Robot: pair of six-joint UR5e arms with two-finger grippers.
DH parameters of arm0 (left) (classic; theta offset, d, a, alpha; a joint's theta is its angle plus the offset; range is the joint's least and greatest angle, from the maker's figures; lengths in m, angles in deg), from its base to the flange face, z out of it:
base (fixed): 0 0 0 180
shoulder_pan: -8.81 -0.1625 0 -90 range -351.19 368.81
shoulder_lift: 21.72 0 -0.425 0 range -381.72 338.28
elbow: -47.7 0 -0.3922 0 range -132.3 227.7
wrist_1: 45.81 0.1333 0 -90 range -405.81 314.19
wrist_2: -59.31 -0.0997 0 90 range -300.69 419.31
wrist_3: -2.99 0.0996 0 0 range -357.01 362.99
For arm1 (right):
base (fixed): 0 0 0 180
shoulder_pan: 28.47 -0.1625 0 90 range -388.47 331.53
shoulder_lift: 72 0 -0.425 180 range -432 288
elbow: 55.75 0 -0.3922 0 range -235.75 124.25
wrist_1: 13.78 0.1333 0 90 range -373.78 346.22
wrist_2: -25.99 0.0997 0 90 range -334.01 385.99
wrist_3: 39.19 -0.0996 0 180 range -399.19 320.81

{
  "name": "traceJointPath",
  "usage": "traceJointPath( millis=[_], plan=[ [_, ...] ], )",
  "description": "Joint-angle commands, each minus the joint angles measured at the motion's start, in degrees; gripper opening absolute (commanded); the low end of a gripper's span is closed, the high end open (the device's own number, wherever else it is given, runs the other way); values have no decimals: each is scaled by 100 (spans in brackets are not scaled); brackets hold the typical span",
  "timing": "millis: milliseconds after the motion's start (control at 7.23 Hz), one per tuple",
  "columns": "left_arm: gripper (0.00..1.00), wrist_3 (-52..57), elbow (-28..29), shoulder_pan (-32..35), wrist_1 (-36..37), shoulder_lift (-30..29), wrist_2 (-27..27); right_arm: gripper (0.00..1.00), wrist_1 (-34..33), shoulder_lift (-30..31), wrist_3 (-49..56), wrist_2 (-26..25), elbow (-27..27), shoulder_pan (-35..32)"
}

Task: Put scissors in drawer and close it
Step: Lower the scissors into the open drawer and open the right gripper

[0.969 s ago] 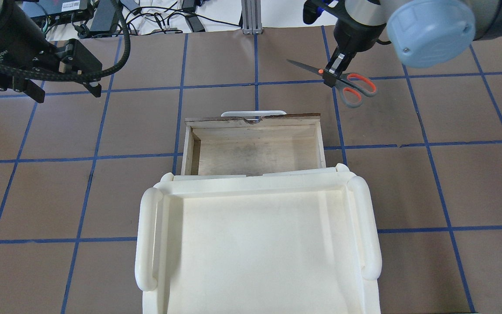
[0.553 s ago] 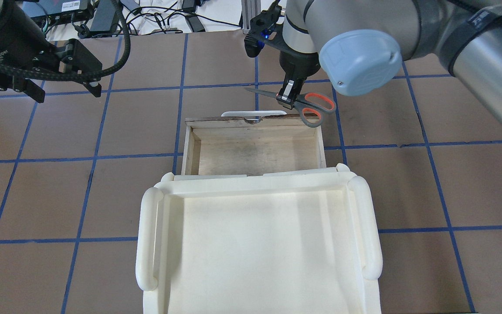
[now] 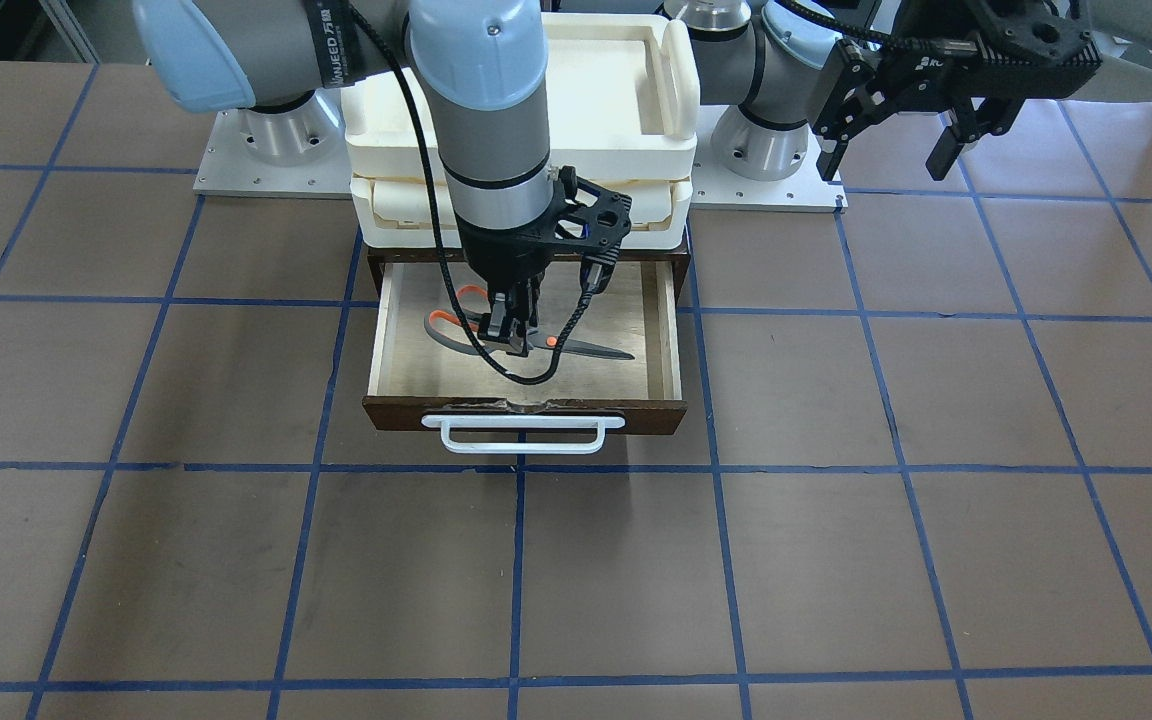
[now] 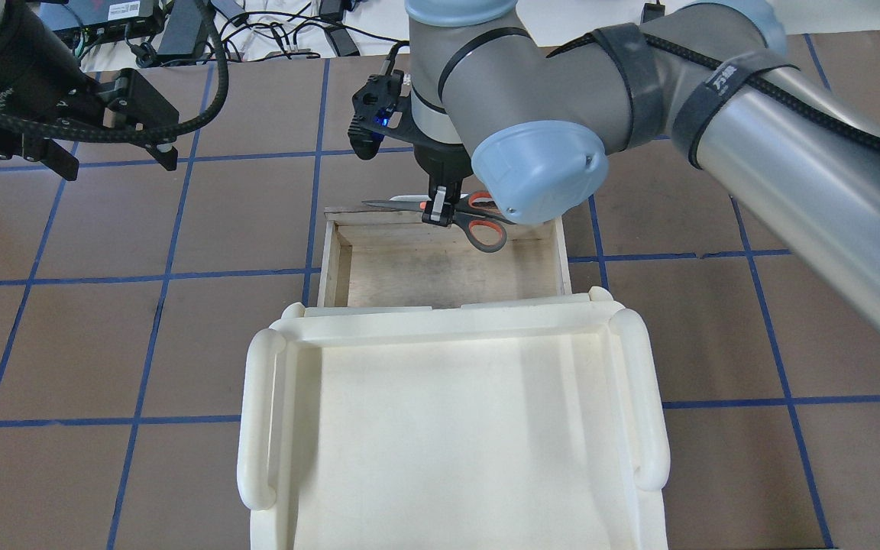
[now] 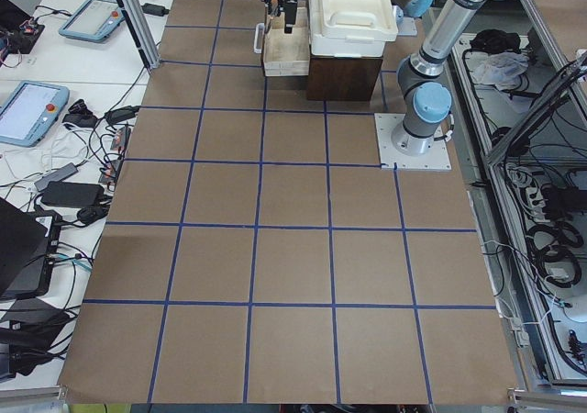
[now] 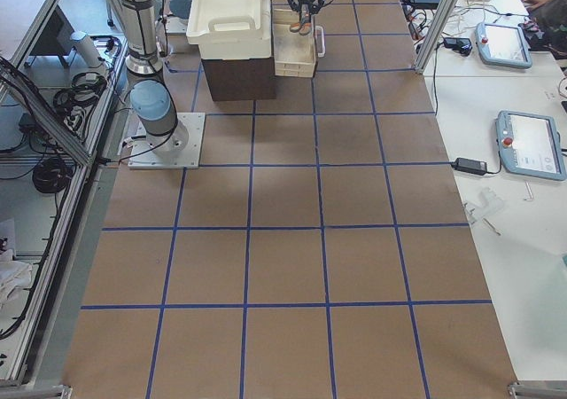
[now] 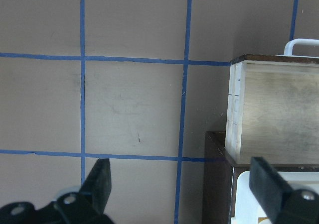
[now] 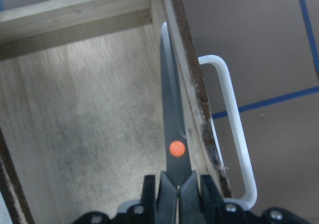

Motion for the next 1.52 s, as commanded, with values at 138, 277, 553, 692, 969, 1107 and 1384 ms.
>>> traceJointPath(
  millis=[138,277,553,692,969,1107,1384],
  plan=[
    [100,0,0,0,-3,0,0,0,-271,7,1205,-79,329,8],
    [100,9,0,0,5,0,0,0,-341,7,1461,-19,329,52],
    [100,0,0,0,6,0,0,0,-298,-2,1254,-44,338,87],
    [100,0,0,0,-3,0,0,0,-324,-2,1236,-36,417,140],
    [100,0,0,0,-3,0,0,0,-280,7,964,-10,610,202],
    [100,0,0,0,-3,0,0,0,-341,-1,1076,8,611,202],
    [100,0,0,0,-3,0,0,0,-350,-36,1078,35,637,176]
  ],
)
